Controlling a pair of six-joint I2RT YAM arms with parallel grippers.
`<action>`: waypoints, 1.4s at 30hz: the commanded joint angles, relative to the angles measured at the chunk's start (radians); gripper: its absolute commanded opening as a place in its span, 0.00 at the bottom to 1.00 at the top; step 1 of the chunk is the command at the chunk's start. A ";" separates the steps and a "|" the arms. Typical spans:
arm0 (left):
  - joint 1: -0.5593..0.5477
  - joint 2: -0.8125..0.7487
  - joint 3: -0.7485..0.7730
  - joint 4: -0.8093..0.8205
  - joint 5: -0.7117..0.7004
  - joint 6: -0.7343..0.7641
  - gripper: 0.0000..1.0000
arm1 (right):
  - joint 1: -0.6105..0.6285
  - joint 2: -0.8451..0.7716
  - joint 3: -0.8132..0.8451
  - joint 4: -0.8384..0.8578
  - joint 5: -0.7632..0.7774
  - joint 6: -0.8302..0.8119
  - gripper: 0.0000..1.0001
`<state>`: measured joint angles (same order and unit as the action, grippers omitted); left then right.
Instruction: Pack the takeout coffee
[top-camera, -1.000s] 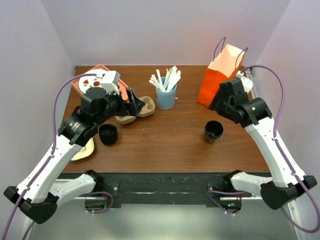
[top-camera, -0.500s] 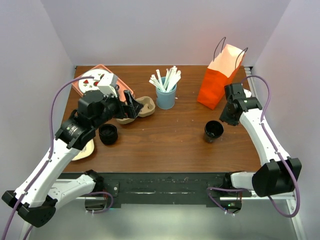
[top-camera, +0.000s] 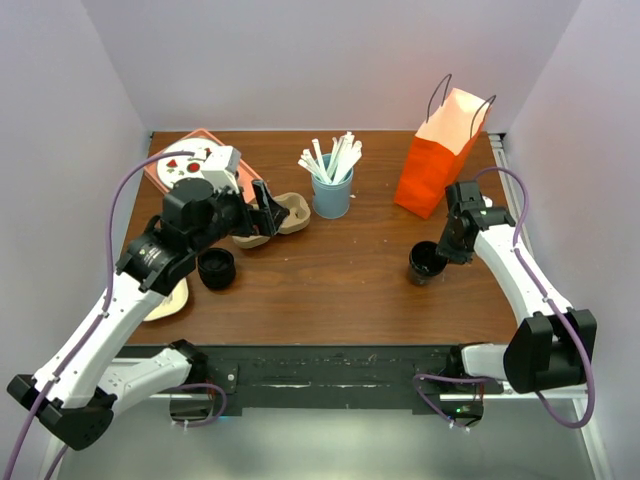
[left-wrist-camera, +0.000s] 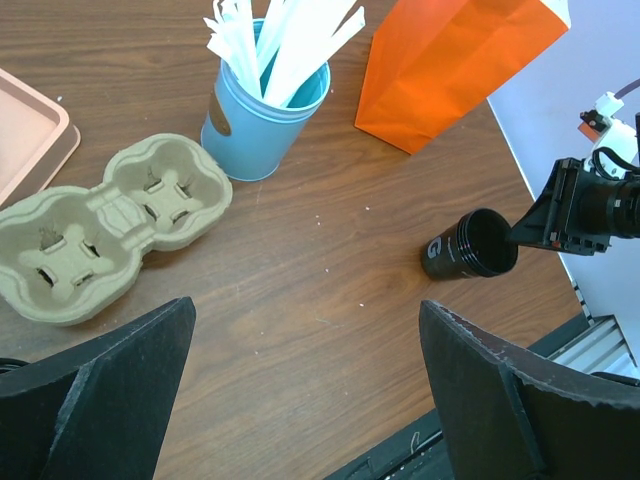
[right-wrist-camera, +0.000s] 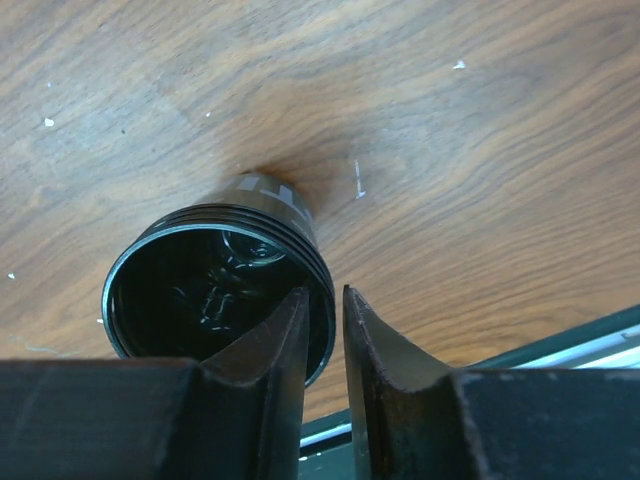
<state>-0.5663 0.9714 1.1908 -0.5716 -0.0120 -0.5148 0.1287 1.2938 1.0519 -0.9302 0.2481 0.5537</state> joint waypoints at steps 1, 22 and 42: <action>-0.006 0.003 0.007 0.033 0.007 -0.010 0.99 | -0.006 -0.016 -0.010 0.050 -0.026 -0.021 0.21; -0.004 0.004 0.000 0.036 0.007 -0.008 0.98 | -0.005 -0.010 0.002 0.027 -0.012 -0.021 0.18; -0.006 0.003 -0.005 0.039 0.007 -0.013 0.98 | -0.006 -0.027 0.006 0.016 0.014 -0.043 0.19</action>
<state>-0.5663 0.9783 1.1908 -0.5709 -0.0113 -0.5152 0.1280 1.2930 1.0401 -0.9054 0.2268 0.5243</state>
